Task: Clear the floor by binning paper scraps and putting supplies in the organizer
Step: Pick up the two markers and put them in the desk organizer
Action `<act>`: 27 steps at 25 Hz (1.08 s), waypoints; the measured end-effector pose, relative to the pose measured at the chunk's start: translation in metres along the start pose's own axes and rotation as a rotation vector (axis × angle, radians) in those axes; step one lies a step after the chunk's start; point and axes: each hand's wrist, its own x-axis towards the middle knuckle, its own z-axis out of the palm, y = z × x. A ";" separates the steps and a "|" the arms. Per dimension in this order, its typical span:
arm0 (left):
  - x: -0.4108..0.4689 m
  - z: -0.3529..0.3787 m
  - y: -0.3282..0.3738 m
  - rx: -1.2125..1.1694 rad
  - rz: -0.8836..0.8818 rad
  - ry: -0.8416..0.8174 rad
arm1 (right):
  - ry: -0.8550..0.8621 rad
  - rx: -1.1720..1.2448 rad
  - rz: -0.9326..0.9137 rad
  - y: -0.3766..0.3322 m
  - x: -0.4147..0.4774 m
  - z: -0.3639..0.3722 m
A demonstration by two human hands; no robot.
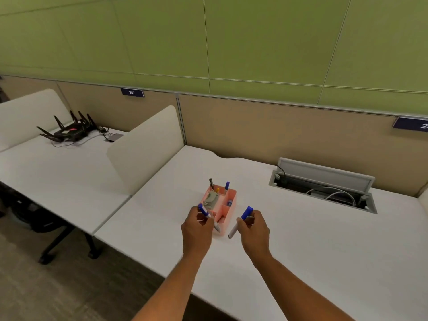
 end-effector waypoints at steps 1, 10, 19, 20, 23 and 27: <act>0.024 0.009 0.007 0.008 0.007 0.021 | 0.013 0.003 -0.009 -0.003 0.025 0.004; 0.195 0.085 0.026 0.023 0.027 0.109 | 0.018 0.002 -0.031 -0.021 0.201 0.060; 0.252 0.132 -0.037 0.164 -0.066 -0.043 | -0.058 -0.016 0.091 0.031 0.245 0.113; 0.253 0.135 -0.042 0.200 -0.058 -0.069 | -0.071 -0.028 0.091 0.036 0.245 0.117; 0.258 0.141 -0.052 0.293 -0.042 -0.129 | -0.106 -0.060 0.089 0.044 0.248 0.125; 0.262 0.147 -0.057 0.321 -0.045 -0.204 | -0.138 -0.121 0.062 0.044 0.253 0.129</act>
